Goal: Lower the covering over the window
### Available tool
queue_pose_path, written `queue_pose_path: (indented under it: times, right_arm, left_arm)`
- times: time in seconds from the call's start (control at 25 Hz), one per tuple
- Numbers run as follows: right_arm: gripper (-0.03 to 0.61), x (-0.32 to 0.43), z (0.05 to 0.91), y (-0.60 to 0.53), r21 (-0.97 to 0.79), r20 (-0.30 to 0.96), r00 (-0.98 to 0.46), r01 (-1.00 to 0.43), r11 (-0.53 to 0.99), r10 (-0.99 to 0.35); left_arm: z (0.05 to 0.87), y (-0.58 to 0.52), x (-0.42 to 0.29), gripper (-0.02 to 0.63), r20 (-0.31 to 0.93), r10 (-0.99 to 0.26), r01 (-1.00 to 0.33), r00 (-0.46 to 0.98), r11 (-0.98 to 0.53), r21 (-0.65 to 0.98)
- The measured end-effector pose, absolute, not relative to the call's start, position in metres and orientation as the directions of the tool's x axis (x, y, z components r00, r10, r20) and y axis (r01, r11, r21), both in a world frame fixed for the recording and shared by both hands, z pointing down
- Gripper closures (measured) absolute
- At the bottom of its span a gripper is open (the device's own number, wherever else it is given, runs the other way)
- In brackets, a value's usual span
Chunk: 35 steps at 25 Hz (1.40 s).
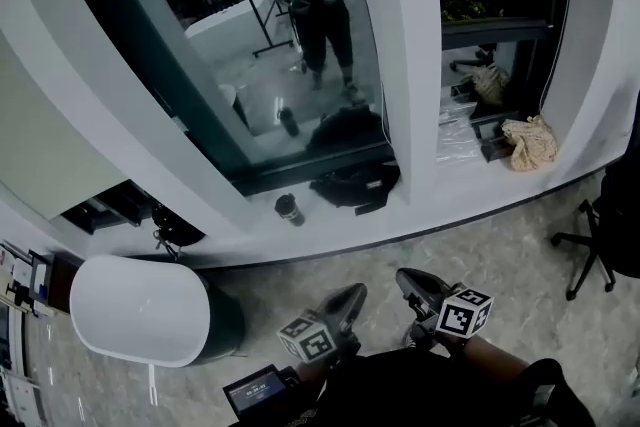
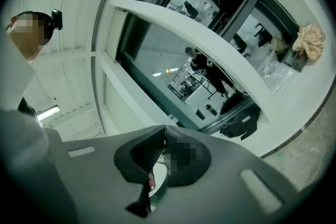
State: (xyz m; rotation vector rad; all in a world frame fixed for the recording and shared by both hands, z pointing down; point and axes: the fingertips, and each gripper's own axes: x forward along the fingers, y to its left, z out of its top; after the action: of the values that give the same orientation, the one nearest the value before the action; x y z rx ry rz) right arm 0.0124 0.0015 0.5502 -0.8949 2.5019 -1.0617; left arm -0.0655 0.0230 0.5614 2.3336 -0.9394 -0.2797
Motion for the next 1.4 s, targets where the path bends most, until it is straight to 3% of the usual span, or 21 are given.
queue_pose_path:
  times: [0.28,0.52,0.8,1.12,1.2,1.24,1.28,1.4]
  right_arm:
    - [0.571,0.067,0.555,-0.068,-0.739,0.002,-0.662,-0.506,0.445,-0.749]
    - [0.571,0.106,0.542,-0.141,-0.720,-0.008,-0.490,-0.602,0.345,-0.872]
    - [0.570,0.109,0.533,-0.206,-0.704,0.001,-0.319,-0.673,0.226,-0.948]
    - [0.571,0.139,0.539,-0.209,-0.730,-0.011,-0.077,-0.680,0.061,-0.997]
    - [0.571,0.146,0.543,-0.211,-0.728,-0.003,-0.046,-0.685,0.034,-0.999]
    - [0.571,0.146,0.543,-0.214,-0.724,0.001,-0.049,-0.689,0.033,-0.999]
    - [0.571,0.145,0.544,-0.218,-0.720,0.005,-0.060,-0.693,0.038,-0.998]
    - [0.571,0.141,0.549,-0.229,-0.718,0.023,-0.111,-0.693,0.061,-0.994]
  left_arm:
    - [0.538,-0.100,-0.045,0.611,0.001,-0.628,-0.537,0.778,-0.664,0.520]
    - [0.498,-0.252,-0.034,0.609,-0.094,-0.580,-0.491,0.809,-0.756,0.434]
    - [0.422,-0.437,-0.016,0.551,-0.218,-0.540,-0.468,0.813,-0.829,0.307]
    - [0.397,-0.524,0.037,0.492,-0.214,-0.482,-0.478,0.850,-0.875,0.073]
    - [0.394,-0.529,0.040,0.501,-0.223,-0.470,-0.471,0.854,-0.881,0.049]
    - [0.393,-0.529,0.040,0.582,-0.231,-0.463,-0.467,0.856,-0.883,0.042]
    - [0.391,-0.527,0.039,0.607,-0.238,-0.455,-0.461,0.858,-0.887,0.033]
    - [0.392,-0.508,0.031,0.607,-0.242,-0.436,-0.454,0.867,-0.890,-0.024]
